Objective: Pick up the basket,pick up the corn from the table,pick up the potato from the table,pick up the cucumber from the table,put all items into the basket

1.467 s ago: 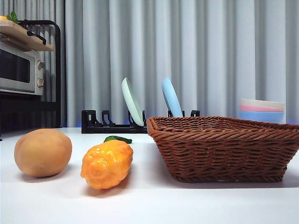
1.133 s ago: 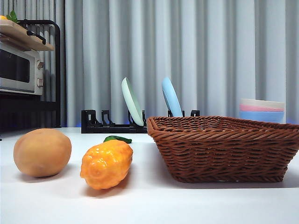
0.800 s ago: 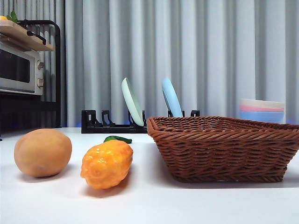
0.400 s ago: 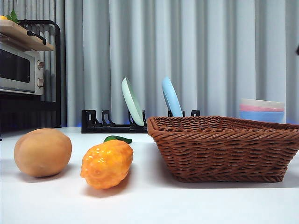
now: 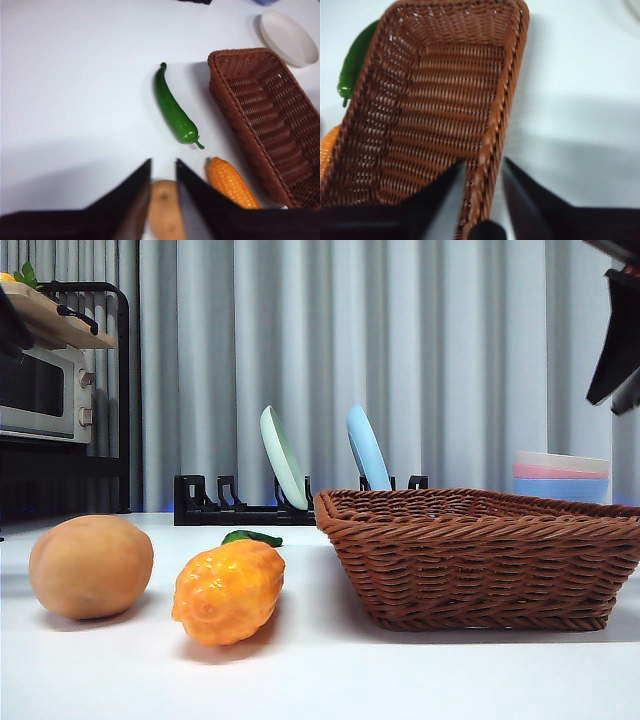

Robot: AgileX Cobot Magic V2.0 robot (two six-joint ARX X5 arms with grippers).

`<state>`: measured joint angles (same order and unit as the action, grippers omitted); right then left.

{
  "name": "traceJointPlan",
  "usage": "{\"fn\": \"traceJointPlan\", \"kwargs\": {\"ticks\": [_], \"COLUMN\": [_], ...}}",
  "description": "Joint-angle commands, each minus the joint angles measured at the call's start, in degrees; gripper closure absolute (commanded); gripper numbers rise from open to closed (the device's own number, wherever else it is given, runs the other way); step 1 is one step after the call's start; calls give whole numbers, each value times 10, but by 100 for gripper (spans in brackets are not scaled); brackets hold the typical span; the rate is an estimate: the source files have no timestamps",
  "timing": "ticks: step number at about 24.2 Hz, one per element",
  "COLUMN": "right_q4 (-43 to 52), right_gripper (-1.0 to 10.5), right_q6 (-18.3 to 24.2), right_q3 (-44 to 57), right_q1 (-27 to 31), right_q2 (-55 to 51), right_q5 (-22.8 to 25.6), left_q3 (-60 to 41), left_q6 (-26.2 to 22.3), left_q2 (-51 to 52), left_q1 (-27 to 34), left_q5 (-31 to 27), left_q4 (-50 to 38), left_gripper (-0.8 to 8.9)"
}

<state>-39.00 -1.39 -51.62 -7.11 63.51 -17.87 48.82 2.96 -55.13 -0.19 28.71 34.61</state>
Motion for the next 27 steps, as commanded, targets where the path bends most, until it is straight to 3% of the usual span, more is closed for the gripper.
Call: {"fn": "traceJointPlan", "kwargs": {"ticks": [1,8,13,15,17,19,23,27], "right_q4": [14,80,101,117,124,131,127,112], "right_gripper": [538,540,550,657,832,961,958,958], "right_q6": [9,8,8,7,7,-4,-38,-61], "right_q3": [0,-10,-33,-33,-33,-33,-34,-34], "right_q1": [0,0,-1,-1,-2,-1,0,0], "right_q2": [20,132,235,261,279,280,239,152], "right_q5": [2,1,-32,-46,-47,-48,-48,-47], "left_q3": [1,1,1,1,1,1,1,27], "left_q6": [-11,-1,5,5,6,16,54,78], "left_q2": [-2,-2,-2,-2,-2,-2,-30,-127], "left_q1": [-5,-17,-27,-33,-40,-47,-71,-121], "left_q5": [2,1,1,1,0,-2,-7,-41], "left_q4": [-7,-7,-6,-5,-3,-4,-49,-106], "left_gripper": [404,404,405,405,404,404,404,405]}}
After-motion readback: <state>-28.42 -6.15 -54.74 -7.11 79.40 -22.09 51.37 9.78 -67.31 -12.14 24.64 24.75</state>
